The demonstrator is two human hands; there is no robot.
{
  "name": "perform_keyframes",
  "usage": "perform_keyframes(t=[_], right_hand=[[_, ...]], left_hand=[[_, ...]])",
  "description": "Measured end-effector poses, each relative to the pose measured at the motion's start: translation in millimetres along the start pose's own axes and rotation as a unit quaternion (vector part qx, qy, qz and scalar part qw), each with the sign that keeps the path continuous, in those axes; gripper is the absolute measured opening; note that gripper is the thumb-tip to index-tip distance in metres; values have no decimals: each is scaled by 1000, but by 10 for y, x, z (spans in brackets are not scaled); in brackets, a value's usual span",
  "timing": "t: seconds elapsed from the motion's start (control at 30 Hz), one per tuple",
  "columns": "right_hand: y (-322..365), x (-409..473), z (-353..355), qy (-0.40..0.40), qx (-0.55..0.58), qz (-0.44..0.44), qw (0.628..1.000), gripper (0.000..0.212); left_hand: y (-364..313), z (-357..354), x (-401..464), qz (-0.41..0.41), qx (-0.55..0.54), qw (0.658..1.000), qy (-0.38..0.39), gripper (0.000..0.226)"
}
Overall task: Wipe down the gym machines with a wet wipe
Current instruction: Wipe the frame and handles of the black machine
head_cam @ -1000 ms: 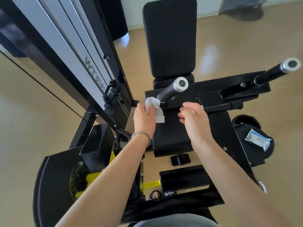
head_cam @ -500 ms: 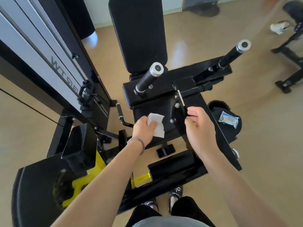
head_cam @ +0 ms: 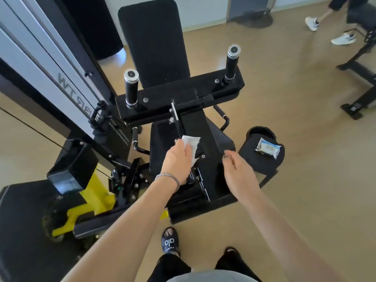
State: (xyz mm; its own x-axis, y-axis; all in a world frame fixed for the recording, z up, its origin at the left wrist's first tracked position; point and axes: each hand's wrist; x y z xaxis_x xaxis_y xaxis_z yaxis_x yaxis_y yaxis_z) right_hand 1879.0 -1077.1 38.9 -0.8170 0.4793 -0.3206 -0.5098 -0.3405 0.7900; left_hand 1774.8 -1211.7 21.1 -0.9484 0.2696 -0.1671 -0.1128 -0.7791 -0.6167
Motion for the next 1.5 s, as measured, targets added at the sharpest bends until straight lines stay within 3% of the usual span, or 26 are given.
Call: perform_keyframes(t=[0.1,0.2,0.27,0.33,0.4,0.47,0.53,0.73,0.83,0.9,0.93,1.0,1.07,1.23,1.3,1.37,1.43,1.5], right_hand=[[-285,-140,96,59,4,5,998,44],[-469,-203,218,76,0,12,997,43],[-530,-239,297,80,8,21,997,39],[-558,-270,366,90,7,38,995,38],[-567,-283,434,92,5,44,995,41],[-575,-288,496,91,4,42,995,44],[-590,-268,554,87,11,41,995,45],[-572,-168,680,40,90,7,995,37],[-587,-113,757,38,142,-17,989,23],[-591,-96,787,45,144,-21,988,27],[-590,-84,791,45,141,-23,989,31],[-586,-52,785,45,127,-20,991,34],[-578,-2,770,48,115,-15,992,31],[-596,150,816,49,117,-22,992,34],[-651,234,936,37,136,-27,990,30],[-740,344,1120,24,156,-30,987,24],[-817,489,1336,24,169,-25,985,25],[-897,674,1563,57,182,-16,981,26]], left_hand=[[76,-153,-382,-39,135,990,31,23],[129,-309,-739,-95,344,934,27,24],[49,-383,-911,-101,360,927,39,22],[-48,-478,-1112,-75,323,941,63,22],[-35,-548,-1255,0,216,968,125,23],[-22,-560,-1378,82,111,966,219,31],[-78,-540,-1426,82,81,957,266,36],[-646,-406,-977,3,-67,985,157,34],[-735,-428,-772,-46,60,995,59,30],[-615,-414,-727,-90,224,968,-71,23],[-536,-399,-718,-96,306,943,-94,16],[-384,-422,-707,-63,406,910,-55,24],[-347,-528,-725,-66,437,897,-12,29],[-842,-924,-865,-235,452,856,93,23],[-1071,-1045,-798,-252,417,869,93,18],[-1278,-1095,-630,-219,360,906,33,3],[-1467,-1125,-424,-156,252,955,12,17],[-1697,-1196,-247,-84,87,991,57,21]])
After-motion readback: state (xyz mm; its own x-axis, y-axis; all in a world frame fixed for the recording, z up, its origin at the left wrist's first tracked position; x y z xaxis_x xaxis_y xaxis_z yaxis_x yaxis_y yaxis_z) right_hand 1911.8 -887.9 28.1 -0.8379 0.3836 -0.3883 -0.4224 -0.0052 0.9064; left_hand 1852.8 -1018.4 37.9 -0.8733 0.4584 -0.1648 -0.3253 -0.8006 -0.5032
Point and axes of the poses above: each hand's wrist, its own x-axis towards the middle knuckle, its own z-axis out of the back of the hand, y = z × x, and after that the axes turned 2 degrees about z, right-handed
